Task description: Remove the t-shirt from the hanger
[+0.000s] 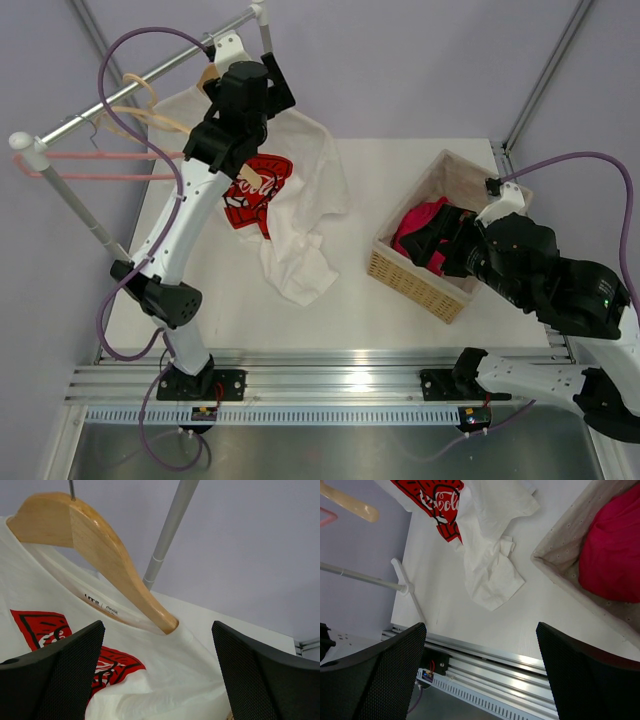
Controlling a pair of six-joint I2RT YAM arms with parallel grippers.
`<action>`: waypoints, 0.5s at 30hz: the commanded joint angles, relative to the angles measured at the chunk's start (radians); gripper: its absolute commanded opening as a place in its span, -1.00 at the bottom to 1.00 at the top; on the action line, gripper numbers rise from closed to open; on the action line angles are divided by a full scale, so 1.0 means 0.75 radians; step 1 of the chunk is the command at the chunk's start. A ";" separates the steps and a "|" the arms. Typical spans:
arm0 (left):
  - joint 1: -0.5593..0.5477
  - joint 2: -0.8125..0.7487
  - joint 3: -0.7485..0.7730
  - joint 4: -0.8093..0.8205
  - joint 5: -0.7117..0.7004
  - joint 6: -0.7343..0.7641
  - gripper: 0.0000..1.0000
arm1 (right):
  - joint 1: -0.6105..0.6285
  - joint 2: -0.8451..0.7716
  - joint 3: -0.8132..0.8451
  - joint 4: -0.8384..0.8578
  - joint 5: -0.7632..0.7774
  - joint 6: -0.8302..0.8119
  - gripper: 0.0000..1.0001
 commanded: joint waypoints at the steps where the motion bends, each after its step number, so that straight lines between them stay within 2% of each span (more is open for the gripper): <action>1: 0.029 0.000 -0.032 0.150 -0.002 0.013 0.83 | 0.009 -0.017 0.016 -0.054 0.073 -0.031 0.99; 8: 0.076 -0.056 -0.188 0.273 0.092 0.013 0.85 | 0.007 -0.054 0.008 -0.119 0.157 -0.050 0.99; 15: 0.078 -0.029 -0.178 0.308 0.066 0.058 0.84 | 0.007 -0.062 -0.013 -0.105 0.157 -0.052 0.99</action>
